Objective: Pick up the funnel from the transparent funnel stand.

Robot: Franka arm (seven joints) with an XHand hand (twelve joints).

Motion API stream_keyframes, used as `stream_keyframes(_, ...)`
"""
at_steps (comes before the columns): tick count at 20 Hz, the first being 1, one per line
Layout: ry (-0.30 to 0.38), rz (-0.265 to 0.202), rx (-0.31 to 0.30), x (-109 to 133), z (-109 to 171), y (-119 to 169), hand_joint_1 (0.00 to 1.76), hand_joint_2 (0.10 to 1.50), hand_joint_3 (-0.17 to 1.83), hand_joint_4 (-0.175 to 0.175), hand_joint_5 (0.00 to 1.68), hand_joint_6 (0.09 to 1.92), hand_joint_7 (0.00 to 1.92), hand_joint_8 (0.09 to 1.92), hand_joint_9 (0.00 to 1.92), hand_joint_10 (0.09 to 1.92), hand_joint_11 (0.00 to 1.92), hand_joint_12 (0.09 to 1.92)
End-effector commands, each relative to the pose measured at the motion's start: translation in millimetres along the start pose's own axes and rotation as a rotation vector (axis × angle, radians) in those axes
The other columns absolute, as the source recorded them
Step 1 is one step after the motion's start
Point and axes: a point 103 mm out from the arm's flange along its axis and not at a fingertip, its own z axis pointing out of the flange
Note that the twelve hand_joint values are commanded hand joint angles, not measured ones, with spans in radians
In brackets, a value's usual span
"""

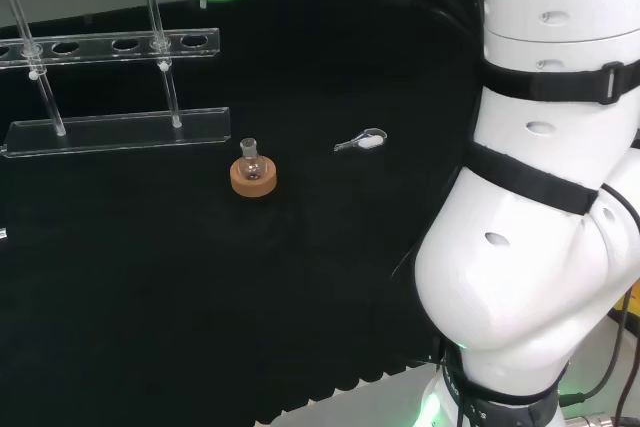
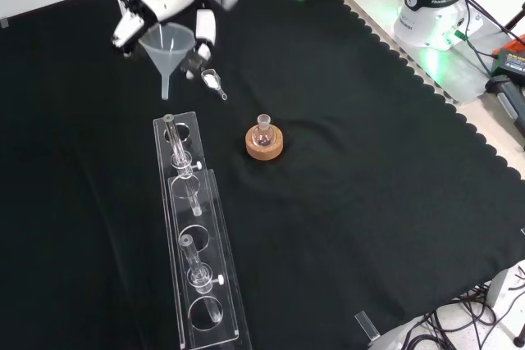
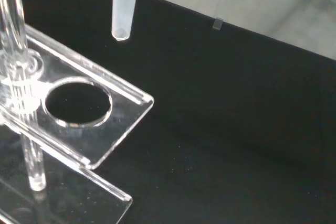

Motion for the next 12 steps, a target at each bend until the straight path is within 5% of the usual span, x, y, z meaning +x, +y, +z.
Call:
stream_keyframes(1, 0.107, -0.011, 0.000, -26.9, -54.3, -19.7, 0.59, 0.99, 0.56, -0.175, 0.56, 1.92, 1.16, 1.92, 1.39, 1.71, 1.59, 1.10)
stream_keyframes(12, 0.121, -0.018, 0.003, -20.8, -58.0, -33.4, 0.64, 0.96, 0.65, -0.175, 0.61, 1.92, 1.19, 1.92, 1.42, 1.72, 1.61, 1.10)
